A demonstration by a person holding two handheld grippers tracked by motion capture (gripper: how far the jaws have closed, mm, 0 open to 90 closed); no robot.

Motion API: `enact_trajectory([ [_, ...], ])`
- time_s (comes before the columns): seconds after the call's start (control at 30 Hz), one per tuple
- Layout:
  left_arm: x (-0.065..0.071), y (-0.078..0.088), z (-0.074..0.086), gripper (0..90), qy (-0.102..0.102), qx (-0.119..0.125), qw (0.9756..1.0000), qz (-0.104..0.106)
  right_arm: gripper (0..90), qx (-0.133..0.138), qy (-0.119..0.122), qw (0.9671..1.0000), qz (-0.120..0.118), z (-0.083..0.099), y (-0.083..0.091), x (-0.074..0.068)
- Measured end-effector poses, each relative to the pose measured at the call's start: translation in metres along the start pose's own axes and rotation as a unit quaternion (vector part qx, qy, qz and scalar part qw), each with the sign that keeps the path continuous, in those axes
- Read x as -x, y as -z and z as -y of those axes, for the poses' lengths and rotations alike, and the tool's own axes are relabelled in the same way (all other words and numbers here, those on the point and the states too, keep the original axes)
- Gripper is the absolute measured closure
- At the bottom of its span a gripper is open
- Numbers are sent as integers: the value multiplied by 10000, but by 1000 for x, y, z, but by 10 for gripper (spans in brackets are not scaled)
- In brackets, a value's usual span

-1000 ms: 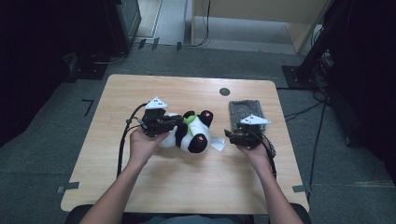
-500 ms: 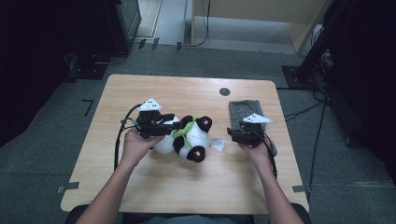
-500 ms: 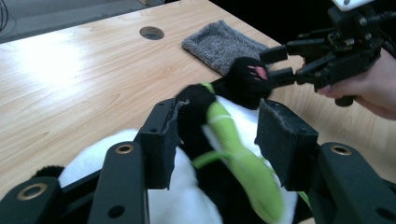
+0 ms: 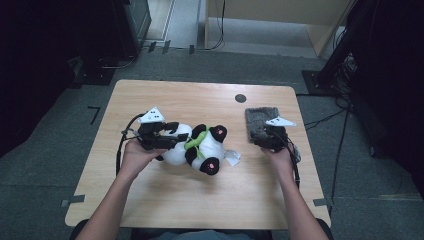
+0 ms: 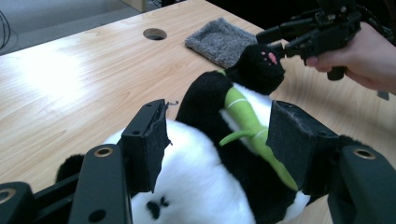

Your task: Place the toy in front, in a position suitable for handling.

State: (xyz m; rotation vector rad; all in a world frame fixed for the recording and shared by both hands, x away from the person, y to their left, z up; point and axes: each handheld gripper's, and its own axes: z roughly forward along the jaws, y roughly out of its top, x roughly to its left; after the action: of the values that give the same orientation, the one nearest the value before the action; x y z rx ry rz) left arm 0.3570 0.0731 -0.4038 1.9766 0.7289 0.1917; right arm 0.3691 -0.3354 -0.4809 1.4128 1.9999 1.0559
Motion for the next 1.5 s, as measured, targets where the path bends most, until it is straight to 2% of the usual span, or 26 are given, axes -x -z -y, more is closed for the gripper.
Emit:
enact_trajectory([
  [0.07, -2, 3, 3, 367, -62, 42, 10000, 10, 372, -15, -24, 10000, 26, 0, -1, 3],
  [0.1, -4, 5, 6, 349, -112, 26, 9999, 28, 365, -149, -81, 9998, 40, -2, -6, 9],
  [0.2, -6, 7, 8, 342, -164, -38, 9999, -6, 363, -193, -124, 9997, 97, -4, -11, 14],
  [0.27, -9, 9, 10, 343, -136, -115, 9998, -33, 346, -231, -143, 9995, 169, -5, -16, 18],
  [0.33, -11, 13, 13, 341, -148, -57, 9999, -46, 327, -296, -178, 9990, 296, -7, -23, 23],
  [0.4, -15, 17, 16, 339, -130, 20, 9999, -8, 323, -300, -227, 9988, 307, -7, -25, 25],
  [0.47, -22, 23, 22, 333, -18, 105, 9999, 66, 317, -254, -264, 9988, 318, -10, -28, 28],
  [0.57, -26, 27, 30, 324, 74, 58, 9999, 100, 316, -213, -385, 9987, 266, -11, -29, 31],
  [0.63, -27, 28, 34, 316, 87, 35, 9999, 106, 314, -276, -392, 9986, 231, -9, -31, 32],
  [0.67, -28, 29, 40, 309, 82, -30, 9999, 99, 309, -322, -384, 9985, 222, -9, -31, 33],
  [0.83, -26, 32, 51, 257, 55, -111, 9999, 100, 305, -296, -398, 9985, 217, -9, -28, 34],
  [0.9, -25, 29, 56, 200, 13, -211, 9997, 126, 313, -228, -424, 9987, 181, -9, -26, 37],
  [0.97, -25, 27, 58, 195, -39, -278, 9995, 133, 314, -222, -418, 9988, 160, -9, -26, 37],
  [1.07, -26, 20, 65, 192, -194, -471, 9987, 91, 319, -251, -363, 9987, 251, -7, -29, 40],
  [1.17, -28, 18, 68, 194, -155, -474, 9987, 108, 335, -255, -391, 9985, 296, -6, -32, 42],
  [1.23, -28, 10, 72, 189, -202, -610, 9979, 68, 337, -271, -407, 9984, 271, -5, -36, 44],
  [1.33, -28, 7, 73, 177, -254, -587, 9980, 19, 334, -309, -427, 9983, 259, -3, -40, 44],
  [1.43, -29, 3, 76, 174, -22, -346, 9994, -8, 313, -383, -360, 9977, 417, -1, -47, 43],
  [1.5, -29, 2, 77, 175, -6, -323, 9995, -35, 306, -395, -360, 9976, 439, -1, -49, 43],
])
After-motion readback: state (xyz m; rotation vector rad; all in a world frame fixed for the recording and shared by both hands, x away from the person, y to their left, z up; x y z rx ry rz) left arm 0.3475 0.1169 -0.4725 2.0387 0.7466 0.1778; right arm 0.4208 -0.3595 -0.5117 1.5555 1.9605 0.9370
